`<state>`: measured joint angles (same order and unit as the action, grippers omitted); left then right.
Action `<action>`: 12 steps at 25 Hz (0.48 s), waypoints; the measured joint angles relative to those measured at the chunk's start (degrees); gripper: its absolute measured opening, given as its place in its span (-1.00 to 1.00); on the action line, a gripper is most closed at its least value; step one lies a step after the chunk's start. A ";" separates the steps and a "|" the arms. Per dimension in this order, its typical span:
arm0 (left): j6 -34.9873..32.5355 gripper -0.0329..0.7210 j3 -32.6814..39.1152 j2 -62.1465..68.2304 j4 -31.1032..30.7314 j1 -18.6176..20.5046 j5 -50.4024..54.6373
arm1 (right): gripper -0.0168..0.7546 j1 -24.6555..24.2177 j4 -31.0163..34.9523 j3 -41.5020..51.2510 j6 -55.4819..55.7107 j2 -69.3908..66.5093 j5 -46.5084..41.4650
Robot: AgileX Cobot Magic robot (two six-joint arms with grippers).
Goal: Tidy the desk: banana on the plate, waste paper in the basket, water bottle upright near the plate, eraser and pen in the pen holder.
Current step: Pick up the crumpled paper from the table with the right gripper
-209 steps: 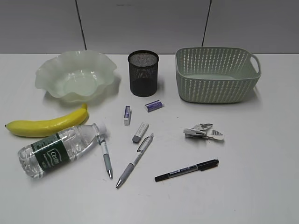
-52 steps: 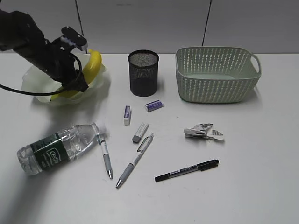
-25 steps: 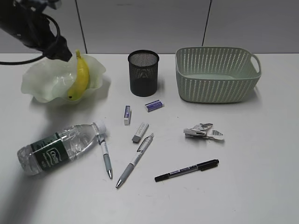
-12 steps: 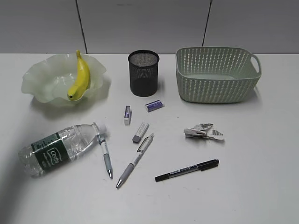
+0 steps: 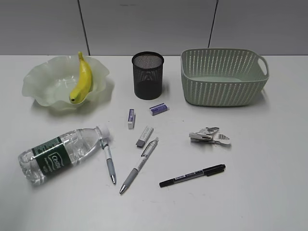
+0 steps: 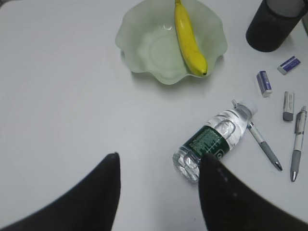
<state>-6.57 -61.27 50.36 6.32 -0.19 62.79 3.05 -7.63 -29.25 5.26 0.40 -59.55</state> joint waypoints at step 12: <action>0.00 0.12 28.41 -38.25 0.13 -5.87 -5.93 | -0.29 0.00 0.18 0.00 0.00 0.00 0.00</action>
<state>-6.57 -32.86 12.11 6.45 -6.06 56.86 3.05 -7.45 -29.25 5.26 0.40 -59.55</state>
